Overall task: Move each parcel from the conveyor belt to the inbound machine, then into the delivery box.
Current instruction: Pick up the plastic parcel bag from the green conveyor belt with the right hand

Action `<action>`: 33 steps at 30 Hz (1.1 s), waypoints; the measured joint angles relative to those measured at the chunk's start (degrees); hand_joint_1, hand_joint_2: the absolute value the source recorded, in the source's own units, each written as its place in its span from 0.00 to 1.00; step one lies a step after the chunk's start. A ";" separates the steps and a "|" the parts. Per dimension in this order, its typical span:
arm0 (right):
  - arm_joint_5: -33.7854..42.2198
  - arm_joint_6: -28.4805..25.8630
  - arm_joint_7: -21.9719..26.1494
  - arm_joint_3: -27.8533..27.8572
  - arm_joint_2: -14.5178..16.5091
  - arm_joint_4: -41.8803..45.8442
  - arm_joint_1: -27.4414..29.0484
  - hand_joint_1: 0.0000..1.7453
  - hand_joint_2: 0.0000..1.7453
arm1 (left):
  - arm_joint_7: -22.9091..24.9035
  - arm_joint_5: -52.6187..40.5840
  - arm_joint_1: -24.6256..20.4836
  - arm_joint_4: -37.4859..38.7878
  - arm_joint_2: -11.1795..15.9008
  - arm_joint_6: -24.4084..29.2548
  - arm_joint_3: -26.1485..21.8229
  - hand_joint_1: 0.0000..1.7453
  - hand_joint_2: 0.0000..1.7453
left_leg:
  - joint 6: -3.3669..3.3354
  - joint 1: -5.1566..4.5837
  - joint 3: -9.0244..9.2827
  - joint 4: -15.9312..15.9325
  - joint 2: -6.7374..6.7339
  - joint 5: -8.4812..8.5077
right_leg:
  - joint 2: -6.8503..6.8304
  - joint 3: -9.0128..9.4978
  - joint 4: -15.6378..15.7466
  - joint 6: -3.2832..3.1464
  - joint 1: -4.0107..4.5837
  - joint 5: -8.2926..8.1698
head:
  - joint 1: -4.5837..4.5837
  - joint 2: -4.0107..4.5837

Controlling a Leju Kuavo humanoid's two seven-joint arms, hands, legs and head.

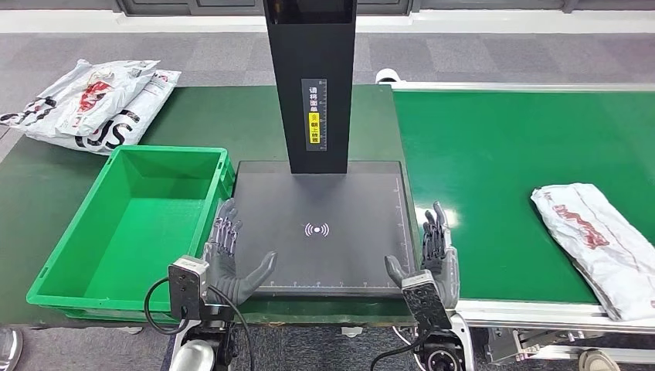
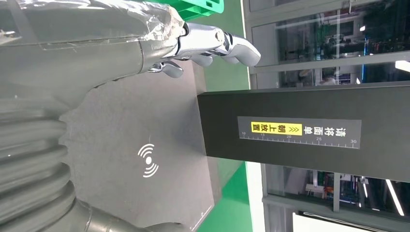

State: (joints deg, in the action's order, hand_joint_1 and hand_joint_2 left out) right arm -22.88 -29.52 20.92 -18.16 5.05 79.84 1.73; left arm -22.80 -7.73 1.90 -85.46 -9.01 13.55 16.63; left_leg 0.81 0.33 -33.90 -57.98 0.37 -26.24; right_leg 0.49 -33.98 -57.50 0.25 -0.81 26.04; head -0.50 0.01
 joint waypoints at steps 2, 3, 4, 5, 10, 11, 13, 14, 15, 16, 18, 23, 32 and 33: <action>-0.03 0.16 0.01 0.00 0.02 0.00 -0.04 0.00 1.00 | 0.00 -0.01 -0.05 0.02 0.00 -0.04 0.00 0.00 1.00 | 0.00 0.00 0.00 0.00 0.00 0.00 | 0.00 0.00 0.00 0.00 0.00 0.00 | 0.00 0.00; -0.07 0.24 0.03 0.00 0.02 0.00 -0.06 0.00 1.00 | 0.00 -0.01 -0.09 0.03 0.00 -0.06 0.00 0.00 1.00 | 0.00 0.00 0.00 0.00 0.00 0.00 | 0.00 0.00 0.00 0.00 0.00 0.00 | 0.00 0.00; -0.15 0.30 0.05 0.00 0.02 0.00 -0.08 0.00 1.00 | 0.00 -0.01 -0.13 0.05 0.00 -0.08 0.00 0.00 1.00 | 0.00 0.00 0.00 0.00 0.00 0.00 | 0.00 0.00 0.00 0.00 0.00 0.00 | 0.00 -0.01; -0.25 0.34 0.09 0.00 0.02 0.00 -0.11 0.00 1.00 | 0.00 -0.01 -0.17 0.06 0.00 -0.09 0.00 0.00 1.00 | 0.00 0.00 0.00 0.00 0.00 0.00 | 0.00 0.00 0.00 0.00 0.00 0.00 | 0.00 0.00; -1.79 -0.30 0.09 0.22 0.01 -0.07 -0.75 0.00 1.00 | 0.00 -0.01 -0.25 0.07 0.00 -0.12 0.00 0.00 1.00 | 0.00 0.00 0.00 0.00 0.00 0.00 | 0.00 0.00 0.00 0.00 0.00 0.00 | 0.00 0.00; -2.39 -0.70 0.02 0.47 0.01 -0.17 -1.07 0.00 1.00 | -0.01 -0.01 -0.26 0.07 0.00 -0.14 0.00 0.00 1.00 | 0.00 0.00 0.00 0.00 0.00 0.00 | 0.00 0.00 0.00 0.00 0.00 0.00 | 0.00 -0.01; -3.72 -1.57 -0.15 1.27 -0.02 -0.73 -2.02 0.00 1.00 | -0.02 -0.01 -0.29 0.07 0.00 -0.22 0.00 0.00 1.00 | 0.00 0.00 0.00 0.00 -0.01 0.00 | 0.00 0.00 0.00 0.00 0.00 0.00 | 0.00 0.00; -4.40 -2.00 -0.20 1.77 -0.04 -1.25 -2.69 0.00 1.00 | -0.03 -0.01 -0.32 0.07 0.00 -0.27 0.00 0.00 1.00 | 0.00 0.00 0.00 0.00 -0.01 0.00 | 0.01 0.00 0.00 0.00 0.00 0.00 | 0.00 0.00; -5.03 -2.39 -0.23 2.32 -0.06 -1.89 -3.52 0.00 1.00 | -0.04 -0.01 -0.38 0.07 0.00 -0.32 0.00 0.00 1.00 | 0.00 0.00 0.00 0.00 -0.02 0.01 | 0.01 0.00 0.00 0.00 0.00 -0.01 | 0.00 0.00; -5.66 -2.78 -0.23 2.95 -0.10 -2.67 -4.47 0.00 1.00 | -0.04 -0.01 -0.48 0.07 0.00 -0.40 0.00 0.00 1.00 | 0.00 0.00 0.01 0.00 -0.03 0.01 | 0.01 0.00 0.00 0.00 -0.01 -0.01 | 0.00 0.00; -7.06 -3.74 -0.24 4.28 -0.21 -4.64 -6.58 0.00 1.00 | -0.03 -0.01 -0.78 0.14 0.00 -0.62 0.00 0.00 1.00 | -0.01 0.00 0.02 -0.01 -0.03 0.02 | 0.01 0.01 0.00 0.00 -0.01 -0.02 | 0.00 -0.01; -10.45 -7.35 -0.46 7.23 -1.36 -11.47 -12.46 0.00 1.00 | -0.02 -0.01 -1.62 0.73 -0.07 -1.51 -0.01 0.00 1.00 | -0.01 0.00 0.03 -0.02 -0.02 0.06 | 0.01 0.01 0.00 0.01 -0.02 -0.08 | 0.00 0.01; -24.20 -10.46 -7.37 13.51 -4.33 -22.16 -20.23 0.00 1.00 | -0.05 0.03 -2.81 2.26 -0.22 -2.61 0.00 0.00 1.00 | -0.01 -0.02 0.01 -0.02 0.01 0.07 | 0.01 0.00 0.00 0.01 -0.02 -0.09 | 0.00 -0.01; -26.39 -10.53 -8.26 14.74 -4.52 -23.35 -21.14 0.00 1.00 | -0.09 0.08 -3.09 2.50 -0.22 -2.66 0.00 0.00 1.00 | -0.02 -0.02 0.01 -0.02 0.02 0.07 | 0.00 0.00 0.00 0.01 -0.02 -0.09 | 0.00 -0.01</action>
State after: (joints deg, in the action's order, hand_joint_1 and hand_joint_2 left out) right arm -49.27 -40.05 12.66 -3.42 0.52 56.49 -19.41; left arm -22.88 -7.65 -1.19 -82.96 -9.22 10.89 16.63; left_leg 0.79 0.31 -33.89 -58.00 0.38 -26.17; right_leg 0.49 -33.98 -57.50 0.27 -0.83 25.95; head -0.50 0.00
